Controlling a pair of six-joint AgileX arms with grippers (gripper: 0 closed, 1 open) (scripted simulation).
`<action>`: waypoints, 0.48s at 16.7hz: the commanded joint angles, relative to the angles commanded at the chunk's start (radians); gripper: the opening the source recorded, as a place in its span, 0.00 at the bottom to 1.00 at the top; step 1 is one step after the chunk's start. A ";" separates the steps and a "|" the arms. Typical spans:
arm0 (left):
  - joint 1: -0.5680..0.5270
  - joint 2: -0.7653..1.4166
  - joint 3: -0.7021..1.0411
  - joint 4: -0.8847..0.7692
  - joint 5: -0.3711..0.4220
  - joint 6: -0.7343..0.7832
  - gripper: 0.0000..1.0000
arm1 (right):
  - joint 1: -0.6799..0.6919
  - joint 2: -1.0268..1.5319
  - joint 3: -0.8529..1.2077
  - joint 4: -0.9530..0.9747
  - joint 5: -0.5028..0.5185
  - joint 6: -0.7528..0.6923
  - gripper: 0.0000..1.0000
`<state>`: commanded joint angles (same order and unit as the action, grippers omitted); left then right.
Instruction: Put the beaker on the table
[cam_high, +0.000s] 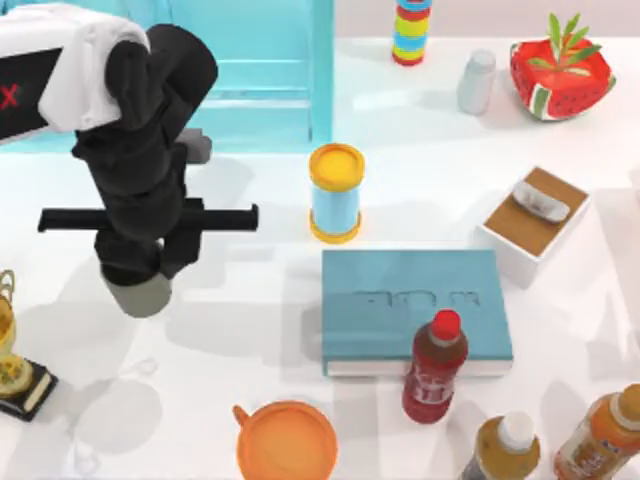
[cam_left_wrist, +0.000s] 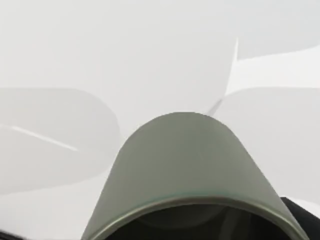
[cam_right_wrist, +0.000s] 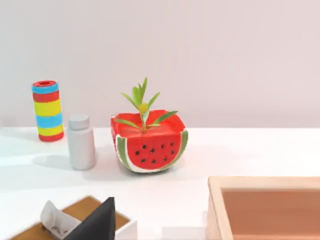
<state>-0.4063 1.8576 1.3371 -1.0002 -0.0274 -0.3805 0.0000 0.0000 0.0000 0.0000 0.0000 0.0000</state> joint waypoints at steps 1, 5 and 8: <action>0.000 0.000 0.000 0.000 0.000 0.000 0.00 | 0.000 0.000 0.000 0.000 0.000 0.000 1.00; 0.000 0.000 0.000 0.000 0.000 0.000 0.30 | 0.000 0.000 0.000 0.000 0.000 0.000 1.00; 0.000 0.000 0.000 0.000 0.000 0.000 0.53 | 0.000 0.000 0.000 0.000 0.000 0.000 1.00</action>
<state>-0.4063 1.8576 1.3371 -1.0002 -0.0274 -0.3805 0.0000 0.0000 0.0000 0.0000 0.0000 0.0000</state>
